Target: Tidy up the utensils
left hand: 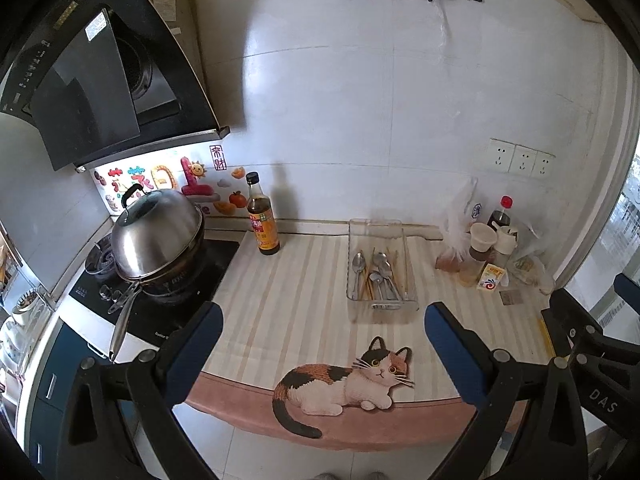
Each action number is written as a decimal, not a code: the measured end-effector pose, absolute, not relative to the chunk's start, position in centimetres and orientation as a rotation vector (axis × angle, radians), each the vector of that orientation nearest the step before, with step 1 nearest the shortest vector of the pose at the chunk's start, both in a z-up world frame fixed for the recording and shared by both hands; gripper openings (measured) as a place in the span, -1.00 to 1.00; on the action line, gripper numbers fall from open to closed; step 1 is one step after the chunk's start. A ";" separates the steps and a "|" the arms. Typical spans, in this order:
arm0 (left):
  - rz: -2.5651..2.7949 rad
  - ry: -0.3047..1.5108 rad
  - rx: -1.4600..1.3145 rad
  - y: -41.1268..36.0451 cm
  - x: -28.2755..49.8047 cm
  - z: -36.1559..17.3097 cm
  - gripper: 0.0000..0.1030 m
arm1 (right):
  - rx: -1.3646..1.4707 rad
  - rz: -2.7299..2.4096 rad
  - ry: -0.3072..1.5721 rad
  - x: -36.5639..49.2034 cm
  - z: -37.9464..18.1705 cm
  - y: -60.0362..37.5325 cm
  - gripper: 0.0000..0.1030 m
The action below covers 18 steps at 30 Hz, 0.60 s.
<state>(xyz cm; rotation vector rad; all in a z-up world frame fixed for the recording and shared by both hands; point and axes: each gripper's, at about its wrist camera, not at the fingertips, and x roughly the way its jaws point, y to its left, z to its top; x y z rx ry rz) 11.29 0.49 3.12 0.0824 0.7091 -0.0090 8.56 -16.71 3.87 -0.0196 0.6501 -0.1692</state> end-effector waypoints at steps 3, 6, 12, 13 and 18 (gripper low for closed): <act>-0.010 0.719 0.085 0.5 11.7 3.0 1.00 | -0.014 -0.157 0.659 9.1 3.9 -16.8 1.00; -0.007 0.731 0.081 0.7 12.0 2.6 1.00 | -0.020 -0.157 0.660 9.6 3.6 -16.6 1.00; -0.002 0.750 0.083 0.9 12.5 1.9 1.00 | -0.019 -0.156 0.679 10.1 2.9 -16.4 1.00; -0.004 0.750 0.085 1.0 12.6 1.9 1.00 | -0.018 -0.156 0.681 10.1 2.8 -16.4 1.00; -0.003 0.755 0.088 1.0 12.9 1.7 1.00 | -0.014 -0.152 0.696 10.6 2.2 -16.5 1.00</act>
